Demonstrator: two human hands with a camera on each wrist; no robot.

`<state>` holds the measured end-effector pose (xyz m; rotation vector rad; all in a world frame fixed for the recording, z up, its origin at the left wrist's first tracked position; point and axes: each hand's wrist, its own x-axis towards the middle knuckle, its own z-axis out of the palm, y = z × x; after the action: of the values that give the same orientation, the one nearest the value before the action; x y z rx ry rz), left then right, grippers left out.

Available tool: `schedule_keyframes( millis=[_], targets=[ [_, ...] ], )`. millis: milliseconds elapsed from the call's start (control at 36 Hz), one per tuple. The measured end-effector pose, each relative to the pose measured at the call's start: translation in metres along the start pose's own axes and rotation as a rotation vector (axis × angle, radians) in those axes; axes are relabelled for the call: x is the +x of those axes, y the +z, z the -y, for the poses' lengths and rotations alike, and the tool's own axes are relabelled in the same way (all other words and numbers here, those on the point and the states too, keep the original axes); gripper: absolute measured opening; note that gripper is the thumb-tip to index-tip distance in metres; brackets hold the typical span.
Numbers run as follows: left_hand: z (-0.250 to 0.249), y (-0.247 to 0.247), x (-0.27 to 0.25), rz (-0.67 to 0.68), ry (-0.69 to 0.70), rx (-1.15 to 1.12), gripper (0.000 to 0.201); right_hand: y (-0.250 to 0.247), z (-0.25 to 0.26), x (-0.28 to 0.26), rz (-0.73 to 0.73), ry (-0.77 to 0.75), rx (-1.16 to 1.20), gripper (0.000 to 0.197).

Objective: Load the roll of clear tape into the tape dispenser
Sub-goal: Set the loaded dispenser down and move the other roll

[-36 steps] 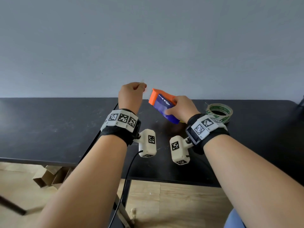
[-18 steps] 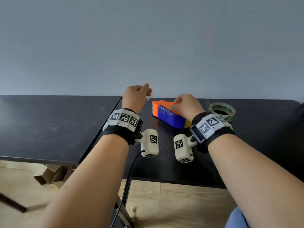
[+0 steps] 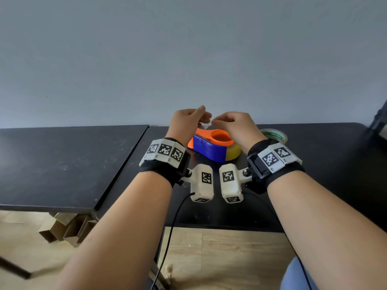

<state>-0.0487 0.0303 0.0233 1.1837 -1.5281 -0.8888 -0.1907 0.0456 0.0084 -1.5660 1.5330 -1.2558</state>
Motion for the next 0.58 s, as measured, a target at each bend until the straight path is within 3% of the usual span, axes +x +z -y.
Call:
schedule_keyframes(
  millis=[194,333,472,583],
  targets=[
    [-0.005,0.016,-0.003,0.005,-0.018,0.034,0.031,-0.013,-0.004,-0.004,-0.013,0.069,0.027,0.003],
    [-0.006,0.032,-0.003,0.017,0.030,0.156,0.031,-0.024,-0.008,0.001,-0.047,0.120,0.035,0.023],
    [-0.010,0.056,0.000,0.083,0.059,0.278,0.026,-0.045,-0.015,0.000,-0.126,0.241,0.075,0.025],
    [-0.011,0.080,0.005,0.132,0.038,0.336,0.042,-0.063,-0.023,-0.001,-0.259,0.321,0.118,0.015]
  ],
)
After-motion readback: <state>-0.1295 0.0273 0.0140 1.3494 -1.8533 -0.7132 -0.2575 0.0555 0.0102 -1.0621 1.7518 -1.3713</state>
